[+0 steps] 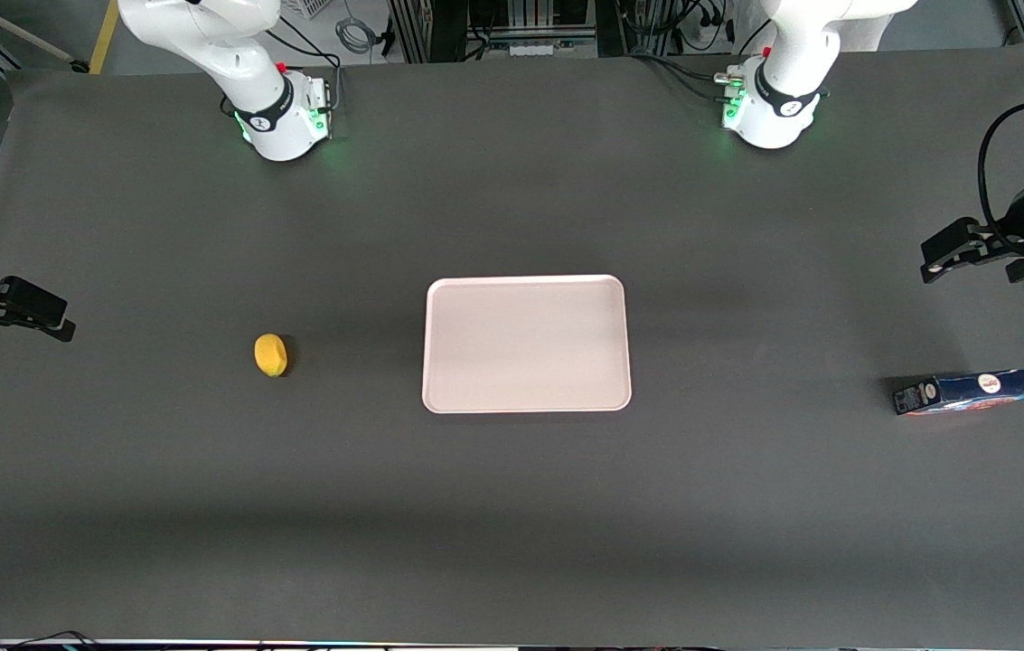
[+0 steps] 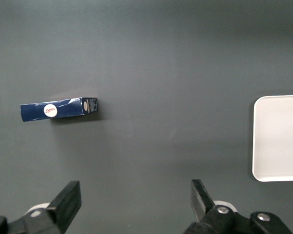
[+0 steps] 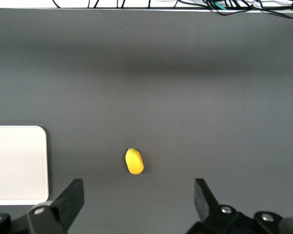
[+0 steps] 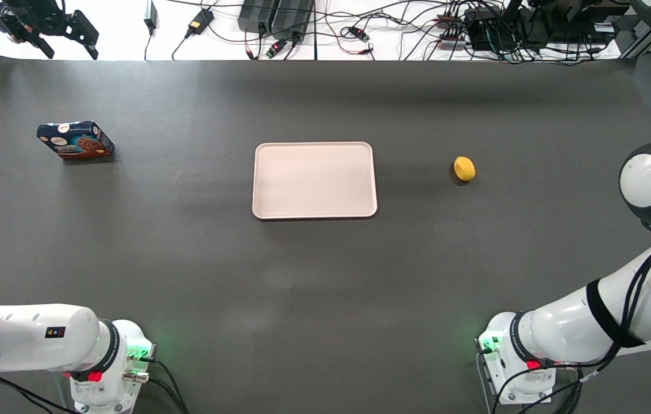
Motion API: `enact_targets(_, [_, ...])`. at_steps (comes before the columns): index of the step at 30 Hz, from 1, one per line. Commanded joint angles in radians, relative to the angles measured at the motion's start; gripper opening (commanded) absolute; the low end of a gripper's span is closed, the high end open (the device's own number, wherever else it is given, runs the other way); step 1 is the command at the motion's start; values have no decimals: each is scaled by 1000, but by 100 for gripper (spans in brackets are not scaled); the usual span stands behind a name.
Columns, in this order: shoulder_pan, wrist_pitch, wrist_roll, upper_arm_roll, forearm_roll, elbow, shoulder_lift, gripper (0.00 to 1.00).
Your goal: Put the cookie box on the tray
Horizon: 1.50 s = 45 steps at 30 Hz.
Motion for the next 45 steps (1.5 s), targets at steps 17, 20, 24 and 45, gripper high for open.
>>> enact_targets(17, [-11,5,6,11,1,-11,-10,100])
enact_targets(20, [-10,5,12,13,3,-11,-10,100])
enact_targets(24, [-8,4,24,13,3,-10,-8,100])
enact_targets(45, [27,62,857,69,83,12,48,100])
